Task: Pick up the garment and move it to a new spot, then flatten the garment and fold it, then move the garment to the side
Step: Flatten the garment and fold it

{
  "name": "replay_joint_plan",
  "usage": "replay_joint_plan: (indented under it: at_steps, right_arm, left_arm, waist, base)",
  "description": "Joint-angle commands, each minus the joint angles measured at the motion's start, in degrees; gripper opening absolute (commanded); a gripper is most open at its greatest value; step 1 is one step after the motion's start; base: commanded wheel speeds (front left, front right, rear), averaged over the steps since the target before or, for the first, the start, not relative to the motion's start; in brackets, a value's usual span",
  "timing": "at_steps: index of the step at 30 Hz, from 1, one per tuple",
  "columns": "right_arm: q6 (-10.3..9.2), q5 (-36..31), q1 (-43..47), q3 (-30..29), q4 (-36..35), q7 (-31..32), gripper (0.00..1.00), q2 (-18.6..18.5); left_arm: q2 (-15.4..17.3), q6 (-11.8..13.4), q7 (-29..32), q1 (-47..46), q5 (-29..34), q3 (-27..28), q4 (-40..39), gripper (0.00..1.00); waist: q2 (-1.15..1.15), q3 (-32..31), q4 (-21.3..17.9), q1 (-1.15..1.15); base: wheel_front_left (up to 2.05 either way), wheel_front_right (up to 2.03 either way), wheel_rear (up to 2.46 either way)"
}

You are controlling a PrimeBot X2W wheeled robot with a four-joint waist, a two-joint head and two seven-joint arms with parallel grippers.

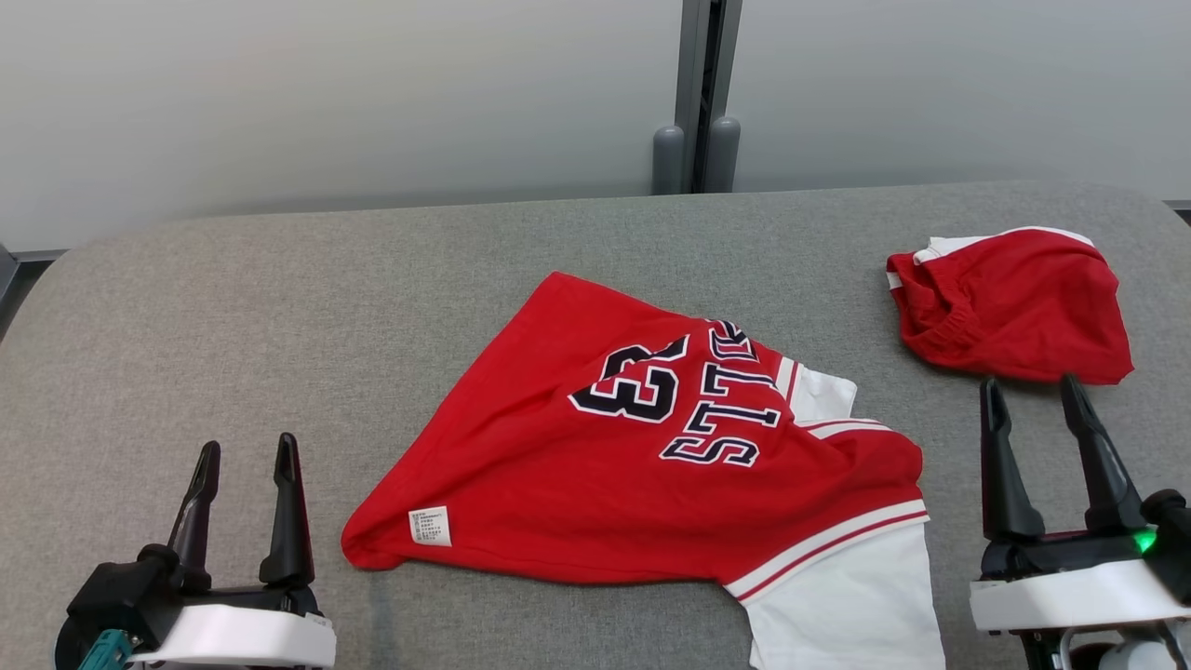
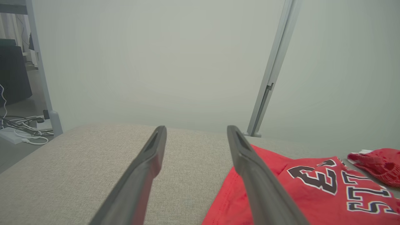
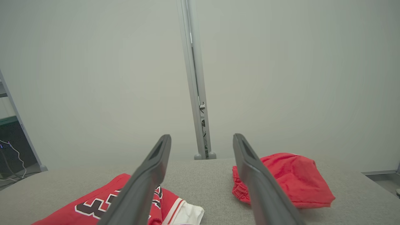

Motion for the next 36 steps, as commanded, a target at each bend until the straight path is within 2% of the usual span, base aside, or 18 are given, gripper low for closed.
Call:
replay_joint_plan:
  at_steps: [1, 5, 11, 16, 24, 29, 36]
  right_arm:
    - [0.02, -0.2, 0.3, -0.1, 0.6, -0.3, 1.00, -0.2]
    - [0.02, -1.0, 0.1, 0.4, 5.5, 1.6, 1.00, -0.3]
    - [0.02, -0.8, -1.1, -1.4, 8.3, 10.6, 1.00, -0.3]
    - [0.02, -0.4, 0.2, -2.5, 8.4, 22.3, 1.00, -0.2]
    - [0.02, 3.6, 5.3, 3.3, 3.9, 41.5, 1.00, -1.0]
    - [0.02, 4.6, 6.9, 3.0, 0.7, 45.3, 1.00, -1.3]
    - [0.02, 3.6, 7.3, 0.5, -0.2, 47.6, 1.00, -1.0]
  left_arm:
    - [0.1, -0.2, 0.0, -0.8, 0.2, 0.2, 0.1, 1.00]
    - [0.1, -0.3, 0.0, -0.8, 0.4, 0.4, -0.1, 1.00]
    - [0.2, -0.6, 1.3, -0.3, -0.6, 0.2, 1.5, 1.00]
    - [1.3, -1.3, 10.1, 0.4, -2.2, -1.3, 4.3, 1.00]
    - [3.4, -2.2, 23.7, 0.4, -4.3, -4.9, 4.8, 1.00]
    - [4.7, -2.5, 28.6, 0.4, -5.2, -6.3, 4.8, 1.00]
    - [5.5, -2.5, 29.8, -1.4, -5.6, -6.6, 4.7, 1.00]
  waist:
    - [0.00, 0.0, 0.0, 0.00]
    - [0.00, -0.2, -0.1, 0.00]
    - [0.00, -0.2, -0.4, 0.00]
    - [0.00, -0.3, -0.6, 0.00]
    - [0.00, 0.2, -0.4, 0.00]
    - [0.00, 1.1, -0.9, 0.00]
    - [0.00, 3.0, -1.3, 0.00]
  base:
    - [0.00, 0.00, 0.00]
    - [0.00, 0.00, 0.00]
    - [0.00, 0.00, 0.00]
    - [0.00, 0.00, 0.00]
    - [0.00, 0.00, 0.00]
    - [0.00, 0.00, 0.00]
    - [0.00, 0.00, 0.00]
